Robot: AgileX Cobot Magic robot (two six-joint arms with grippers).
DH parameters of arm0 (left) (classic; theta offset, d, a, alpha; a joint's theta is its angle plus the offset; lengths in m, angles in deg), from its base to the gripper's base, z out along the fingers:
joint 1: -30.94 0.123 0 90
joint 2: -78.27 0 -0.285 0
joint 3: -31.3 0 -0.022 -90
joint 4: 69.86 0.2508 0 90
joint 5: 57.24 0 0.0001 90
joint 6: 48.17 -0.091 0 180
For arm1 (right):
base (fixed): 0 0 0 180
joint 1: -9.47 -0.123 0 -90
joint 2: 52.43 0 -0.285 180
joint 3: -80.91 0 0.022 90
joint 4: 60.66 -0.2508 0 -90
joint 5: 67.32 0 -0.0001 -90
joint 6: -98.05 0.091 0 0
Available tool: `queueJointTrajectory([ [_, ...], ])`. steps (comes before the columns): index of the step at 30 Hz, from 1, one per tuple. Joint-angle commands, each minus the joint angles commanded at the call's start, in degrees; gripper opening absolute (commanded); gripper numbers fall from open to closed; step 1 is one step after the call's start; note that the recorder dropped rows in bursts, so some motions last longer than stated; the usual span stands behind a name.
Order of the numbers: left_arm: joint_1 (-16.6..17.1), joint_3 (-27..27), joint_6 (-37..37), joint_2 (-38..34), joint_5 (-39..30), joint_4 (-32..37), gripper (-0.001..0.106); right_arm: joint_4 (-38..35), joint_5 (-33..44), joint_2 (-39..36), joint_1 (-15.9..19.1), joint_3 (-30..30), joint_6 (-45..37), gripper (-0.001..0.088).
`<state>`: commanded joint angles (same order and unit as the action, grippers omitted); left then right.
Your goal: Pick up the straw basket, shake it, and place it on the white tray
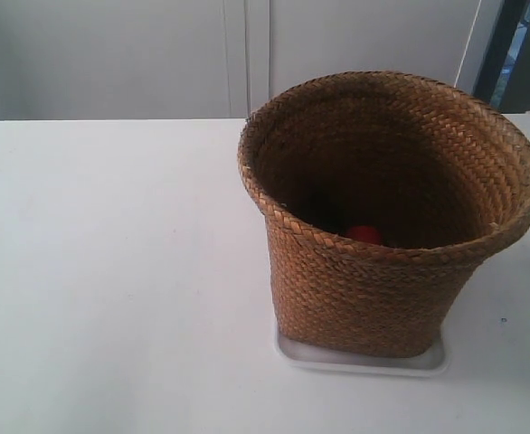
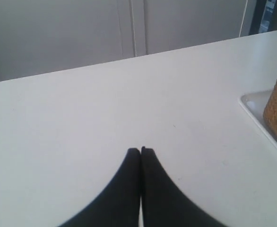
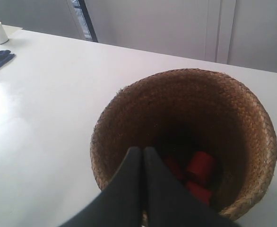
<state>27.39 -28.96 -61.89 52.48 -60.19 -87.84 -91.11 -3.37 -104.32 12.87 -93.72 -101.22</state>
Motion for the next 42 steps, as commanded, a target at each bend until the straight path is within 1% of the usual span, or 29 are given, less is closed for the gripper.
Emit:
queueJointTrajectory([
  [9, 0.1, -6.1, 0.0, 8.4, 0.3, 0.5, 0.000, 0.0, 0.1, 0.0, 0.0, 0.0, 0.0, 0.0000],
  [17, 0.1, -10.9, -0.2, 12.7, 0.4, 1.1, 0.000, 0.0, 0.1, 0.0, 0.0, 0.0, 0.0, 0.0000],
  [22, 2.9, -13.1, -0.2, 16.0, 0.4, 1.3, 0.000, 0.0, 0.1, 0.0, 0.0, 0.0, 0.0, 0.0000],
  [25, 4.0, -14.5, 0.0, 18.0, 0.2, 1.3, 0.000, 0.0, 0.1, 0.0, 0.0, 0.0, 0.0, 0.0000],
  [32, 4.2, -16.7, 0.0, 18.0, -3.1, 1.3, 0.000, 0.0, 0.1, 0.0, 0.0, 0.0, 0.0, 0.0000],
  [37, 4.2, -17.0, 0.0, 18.0, -3.1, 1.3, 0.000, 0.0, 0.1, 0.0, 0.0, 0.0, 0.0, 0.0000],
  [42, 4.2, -17.0, 0.0, 18.0, -10.5, 1.3, 0.000, 0.0, 0.1, 0.0, 0.0, 0.0, 0.0, 0.0000],
])
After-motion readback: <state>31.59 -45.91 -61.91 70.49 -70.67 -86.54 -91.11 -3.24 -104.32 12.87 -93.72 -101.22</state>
